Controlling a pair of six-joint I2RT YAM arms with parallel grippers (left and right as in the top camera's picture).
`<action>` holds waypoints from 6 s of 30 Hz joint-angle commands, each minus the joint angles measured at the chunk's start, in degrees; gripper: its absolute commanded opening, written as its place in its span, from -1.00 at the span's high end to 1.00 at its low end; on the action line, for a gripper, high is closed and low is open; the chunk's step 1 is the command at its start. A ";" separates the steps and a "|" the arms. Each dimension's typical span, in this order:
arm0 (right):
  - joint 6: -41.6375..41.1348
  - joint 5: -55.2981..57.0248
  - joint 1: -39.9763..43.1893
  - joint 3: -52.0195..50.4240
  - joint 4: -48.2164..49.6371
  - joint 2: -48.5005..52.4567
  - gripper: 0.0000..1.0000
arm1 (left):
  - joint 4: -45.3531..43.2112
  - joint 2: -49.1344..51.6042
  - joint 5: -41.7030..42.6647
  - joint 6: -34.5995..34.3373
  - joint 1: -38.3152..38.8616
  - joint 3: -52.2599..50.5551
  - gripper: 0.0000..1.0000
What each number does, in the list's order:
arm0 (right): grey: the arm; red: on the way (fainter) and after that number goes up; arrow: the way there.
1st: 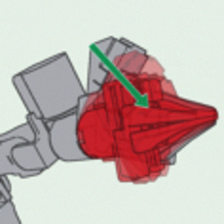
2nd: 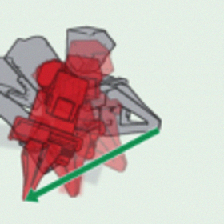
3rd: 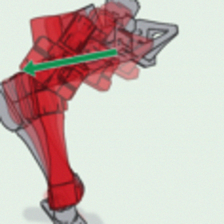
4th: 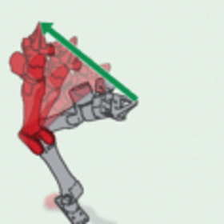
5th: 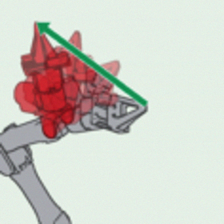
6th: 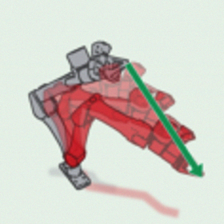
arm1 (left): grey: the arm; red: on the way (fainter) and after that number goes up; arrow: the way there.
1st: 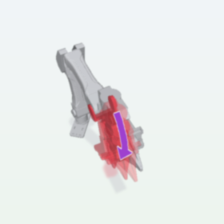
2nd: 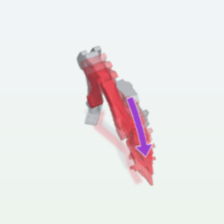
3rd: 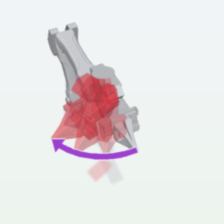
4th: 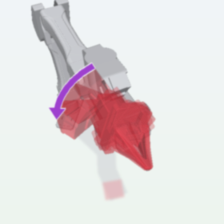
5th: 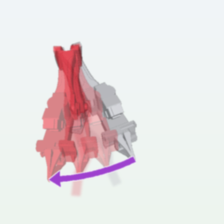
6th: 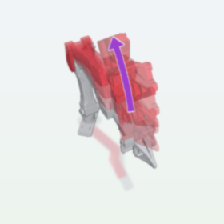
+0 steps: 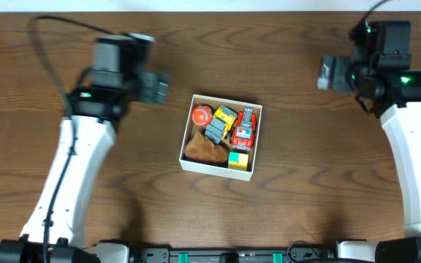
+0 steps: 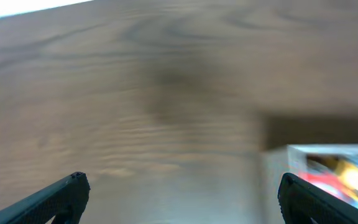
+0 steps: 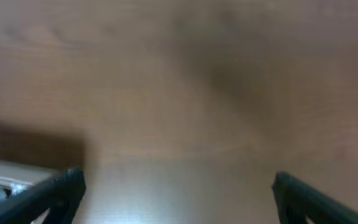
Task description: Pack container
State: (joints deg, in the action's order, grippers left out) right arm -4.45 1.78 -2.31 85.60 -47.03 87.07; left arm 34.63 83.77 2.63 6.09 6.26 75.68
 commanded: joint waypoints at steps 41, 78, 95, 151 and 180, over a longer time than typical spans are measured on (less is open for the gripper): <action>-4.31 13.18 -3.13 -53.16 17.38 -45.20 -0.99 | -10.32 -41.94 -3.76 -4.70 -3.17 -27.63 -0.96; 1.57 6.73 -2.60 -74.20 34.25 -76.39 -0.98 | -7.28 -36.63 -3.76 -4.70 -3.17 -27.63 -0.96; 10.12 3.98 -2.58 -85.29 43.12 -86.79 -0.99 | -7.26 -35.36 -3.74 -4.70 -3.17 -27.63 -0.96; 10.29 3.80 -2.58 -85.29 43.30 -86.79 -0.98 | -37.90 -68.24 -3.34 -4.87 -2.71 -67.04 -0.96; 10.29 3.82 -2.58 -85.29 43.30 -86.79 -0.98 | -33.14 -83.67 4.20 -1.01 -2.71 -75.45 -0.96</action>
State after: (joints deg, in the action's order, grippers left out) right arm 5.08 5.96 -5.08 0.43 -3.46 0.69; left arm -0.30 0.73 5.02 8.91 3.49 0.40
